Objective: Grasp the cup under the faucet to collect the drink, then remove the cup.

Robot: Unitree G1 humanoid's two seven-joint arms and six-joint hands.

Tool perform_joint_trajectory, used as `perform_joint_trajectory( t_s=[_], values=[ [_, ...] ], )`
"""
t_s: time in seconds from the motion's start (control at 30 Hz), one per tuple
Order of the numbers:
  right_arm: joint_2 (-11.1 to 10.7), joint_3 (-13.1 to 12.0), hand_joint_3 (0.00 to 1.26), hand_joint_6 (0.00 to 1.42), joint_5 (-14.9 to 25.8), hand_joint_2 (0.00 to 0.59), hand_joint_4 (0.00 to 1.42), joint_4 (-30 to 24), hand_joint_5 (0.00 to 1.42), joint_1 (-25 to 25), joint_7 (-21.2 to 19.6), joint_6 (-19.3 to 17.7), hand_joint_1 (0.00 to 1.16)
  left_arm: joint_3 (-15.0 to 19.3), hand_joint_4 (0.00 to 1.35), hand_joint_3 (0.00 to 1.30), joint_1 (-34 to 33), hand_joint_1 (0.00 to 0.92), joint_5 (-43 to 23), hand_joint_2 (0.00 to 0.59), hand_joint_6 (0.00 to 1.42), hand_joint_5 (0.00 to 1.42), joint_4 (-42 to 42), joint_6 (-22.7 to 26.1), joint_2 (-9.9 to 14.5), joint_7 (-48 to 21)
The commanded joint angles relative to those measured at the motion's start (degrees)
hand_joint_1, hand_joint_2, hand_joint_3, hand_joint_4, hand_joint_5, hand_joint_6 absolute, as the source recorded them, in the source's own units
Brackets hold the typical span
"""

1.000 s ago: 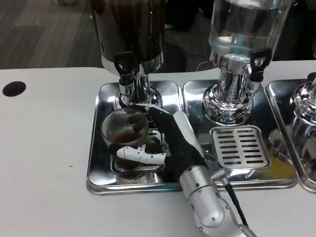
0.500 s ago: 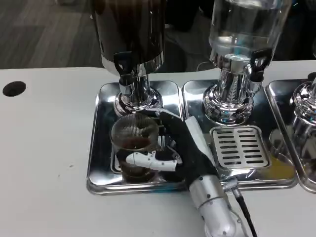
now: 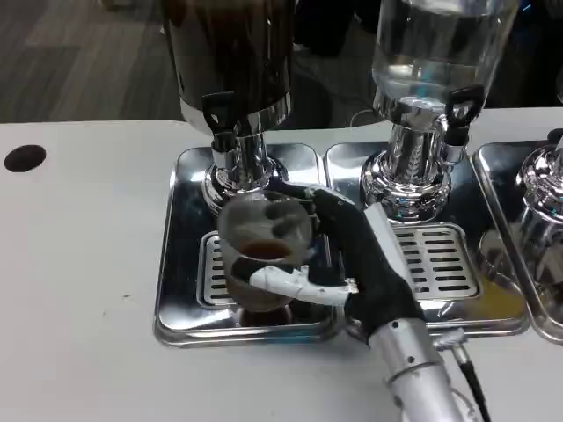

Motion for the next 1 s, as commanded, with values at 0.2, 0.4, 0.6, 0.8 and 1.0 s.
perform_joint_trajectory(
  t_s=[0.2, 0.4, 0.6, 0.8, 1.0],
  values=[
    [-5.39, -3.60, 0.48, 0.30, 0.49, 0.104, 0.49, -8.41, 0.52, 4.78, 3.62, -2.63, 0.82, -2.47, 0.26, 0.33, -1.72, 0.000, 1.44, 0.100, 0.58, 0.38, -2.29, 2.71, 0.44, -2.63],
    [-7.82, -4.89, 0.48, 0.30, 0.92, 0.104, 0.49, -9.95, 0.52, 7.35, 4.91, -4.39, 0.82, -3.47, 0.26, 0.33, -3.04, 0.000, 2.01, 0.100, 0.59, 0.38, -3.05, 4.02, 0.40, -3.85],
    [-9.18, -6.79, 0.48, 0.32, 2.46, 0.098, 0.49, -10.42, 0.53, 9.34, 6.32, -6.35, 0.83, -4.28, 0.26, 0.32, -3.83, 0.000, 2.33, 0.100, 0.59, 0.38, -3.56, 5.41, 0.59, -4.67],
    [-9.95, -8.06, 0.48, 0.33, 3.88, 0.096, 0.51, -11.03, 0.53, 11.31, 7.82, -8.26, 0.83, -5.41, 0.26, 0.32, -4.91, 0.000, 2.80, 0.100, 0.59, 0.38, -4.17, 6.89, 0.70, -5.65],
    [-11.09, -10.10, 0.50, 0.36, 5.81, 0.096, 0.53, -11.35, 0.56, 13.18, 9.26, -9.98, 0.83, -6.45, 0.26, 0.32, -5.78, 0.000, 3.26, 0.100, 0.59, 0.38, -5.03, 8.69, 1.01, -6.61]
  ],
)
